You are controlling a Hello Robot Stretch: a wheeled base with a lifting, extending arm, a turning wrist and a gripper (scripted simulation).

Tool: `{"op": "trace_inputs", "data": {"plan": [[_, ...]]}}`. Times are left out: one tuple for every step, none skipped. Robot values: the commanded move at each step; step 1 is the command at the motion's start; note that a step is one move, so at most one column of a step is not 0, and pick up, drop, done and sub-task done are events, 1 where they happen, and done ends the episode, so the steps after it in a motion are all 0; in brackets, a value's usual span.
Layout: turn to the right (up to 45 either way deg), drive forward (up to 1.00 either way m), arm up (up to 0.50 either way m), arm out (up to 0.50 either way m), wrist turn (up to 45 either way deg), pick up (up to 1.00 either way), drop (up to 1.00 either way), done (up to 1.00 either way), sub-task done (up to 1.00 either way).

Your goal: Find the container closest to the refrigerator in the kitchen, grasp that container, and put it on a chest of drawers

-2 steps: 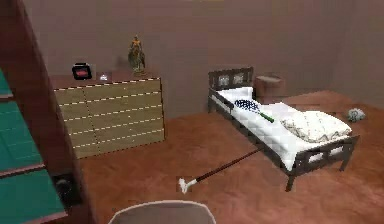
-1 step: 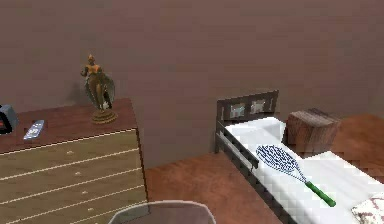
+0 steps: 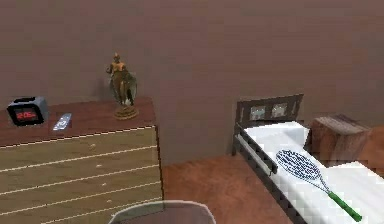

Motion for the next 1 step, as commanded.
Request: {"op": "trace_inputs", "data": {"plan": [[0.0,0.05,0.00,0.00,0.0,0.00,0.00,0.00,0.00]]}}
